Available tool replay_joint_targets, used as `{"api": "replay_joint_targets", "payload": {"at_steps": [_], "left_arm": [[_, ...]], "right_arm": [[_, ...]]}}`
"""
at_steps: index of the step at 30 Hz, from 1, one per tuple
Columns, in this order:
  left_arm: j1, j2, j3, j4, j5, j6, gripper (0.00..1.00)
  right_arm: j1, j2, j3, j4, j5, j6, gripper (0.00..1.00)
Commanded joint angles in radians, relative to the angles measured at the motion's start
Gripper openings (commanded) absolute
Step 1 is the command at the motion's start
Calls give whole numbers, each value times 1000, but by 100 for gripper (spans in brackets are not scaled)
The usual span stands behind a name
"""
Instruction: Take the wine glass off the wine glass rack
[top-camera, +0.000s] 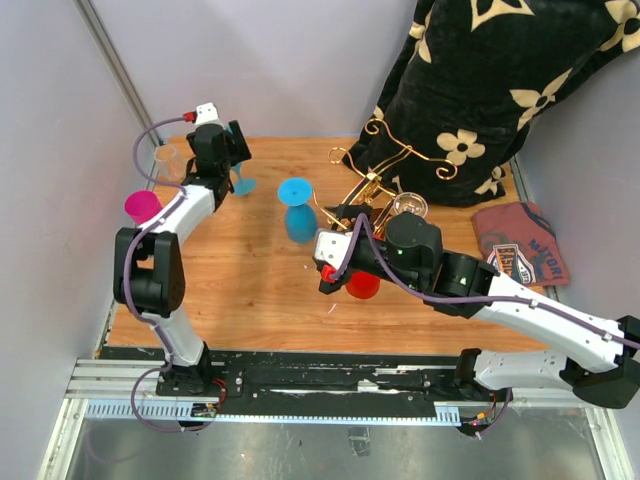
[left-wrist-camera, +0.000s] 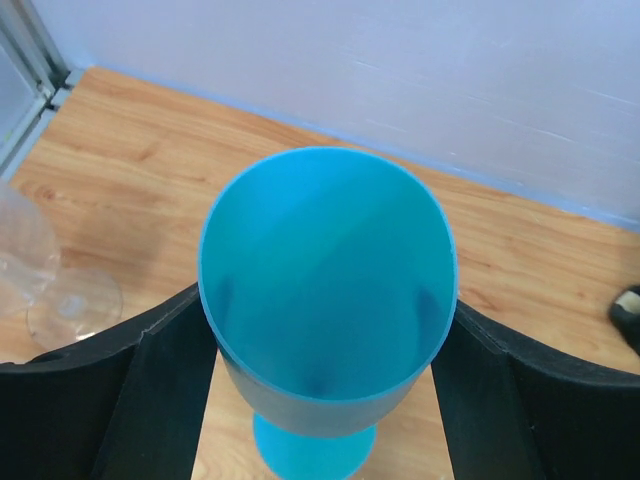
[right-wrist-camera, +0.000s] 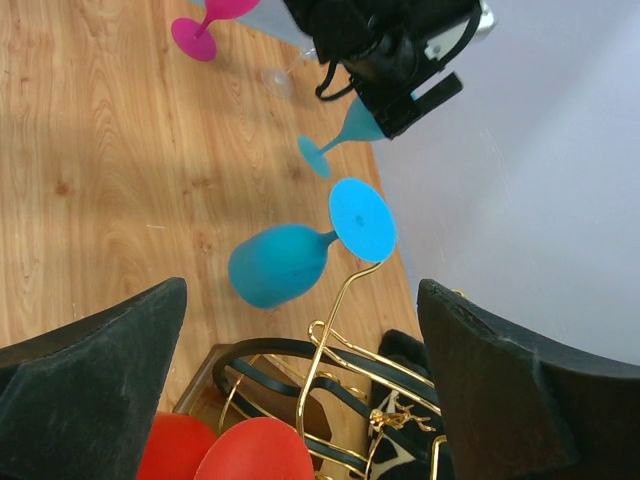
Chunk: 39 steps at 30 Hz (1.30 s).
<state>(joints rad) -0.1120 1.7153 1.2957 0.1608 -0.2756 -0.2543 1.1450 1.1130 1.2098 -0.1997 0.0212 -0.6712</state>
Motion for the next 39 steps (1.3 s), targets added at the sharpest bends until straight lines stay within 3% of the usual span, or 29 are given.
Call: {"api": "replay_joint_targets", "payload": {"at_steps": [1,6,10,23,27,39], "left_arm": [[-25,74,29,281,-132,104,78],[-26,167,-23,592,-198,207,74],[-26,269,31,664,-202,235,75],[-26,520,176,792,-220,245,91],[-26,540,185,797,-229,254,99],[-26,471,134,766,-268,223,100]], "right_arm": [[5,-27,-22,60,40,11,98],[-2,-46,-43,68,52,2,98],[-25,-75,-64,91,27,22,98],[-158,-142,-95,93,-13,83,98],[-194,-139,-98,92,-24,98,98],[-255,-146,-62,67,-8,206,98]]}}
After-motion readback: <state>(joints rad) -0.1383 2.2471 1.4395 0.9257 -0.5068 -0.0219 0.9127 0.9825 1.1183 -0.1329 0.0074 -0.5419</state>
